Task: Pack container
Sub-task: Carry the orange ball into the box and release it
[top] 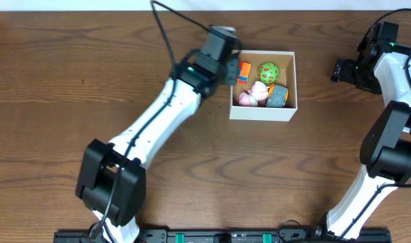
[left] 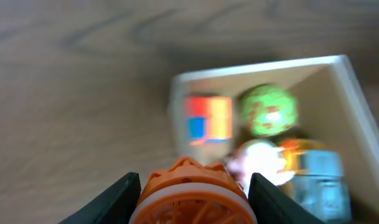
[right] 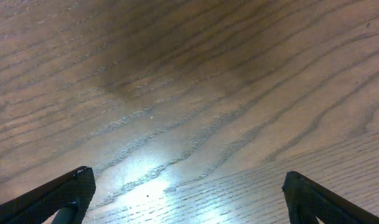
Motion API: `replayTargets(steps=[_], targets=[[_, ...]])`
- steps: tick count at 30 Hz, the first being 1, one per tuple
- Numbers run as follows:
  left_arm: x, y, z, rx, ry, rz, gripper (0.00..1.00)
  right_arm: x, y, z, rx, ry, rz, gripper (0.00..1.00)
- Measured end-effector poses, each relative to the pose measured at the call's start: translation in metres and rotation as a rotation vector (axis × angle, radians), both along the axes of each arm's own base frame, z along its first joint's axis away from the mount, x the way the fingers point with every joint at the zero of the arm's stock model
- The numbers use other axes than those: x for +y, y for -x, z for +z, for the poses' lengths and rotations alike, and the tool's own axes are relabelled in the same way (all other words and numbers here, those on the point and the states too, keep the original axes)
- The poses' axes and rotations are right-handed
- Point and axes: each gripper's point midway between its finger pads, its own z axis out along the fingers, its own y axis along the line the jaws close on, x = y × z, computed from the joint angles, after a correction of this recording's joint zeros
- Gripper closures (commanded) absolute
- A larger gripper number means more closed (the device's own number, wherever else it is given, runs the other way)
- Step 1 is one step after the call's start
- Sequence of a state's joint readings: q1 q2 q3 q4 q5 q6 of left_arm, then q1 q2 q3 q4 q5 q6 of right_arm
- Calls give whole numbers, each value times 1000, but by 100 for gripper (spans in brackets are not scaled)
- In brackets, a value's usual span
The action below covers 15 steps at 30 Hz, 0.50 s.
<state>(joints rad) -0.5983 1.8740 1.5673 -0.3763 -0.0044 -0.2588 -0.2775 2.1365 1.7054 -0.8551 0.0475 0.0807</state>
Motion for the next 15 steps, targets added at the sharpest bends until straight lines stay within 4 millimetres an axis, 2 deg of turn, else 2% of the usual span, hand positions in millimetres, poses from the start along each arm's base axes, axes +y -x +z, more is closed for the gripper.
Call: replayTargets(steps=[4,7,10,15], targets=[[-45,10,16,-89,47,-93,46,0,0,0,0,0,0,1],[-73,16,18,-131,75,-143,46,0,0,0,0,0,0,1],[-87,16,7,-137,79,-163,46,0,0,0,0,0,0,1],[-92,8,-30,-103,52,-161,44,0,0,0,0,0,0,1]])
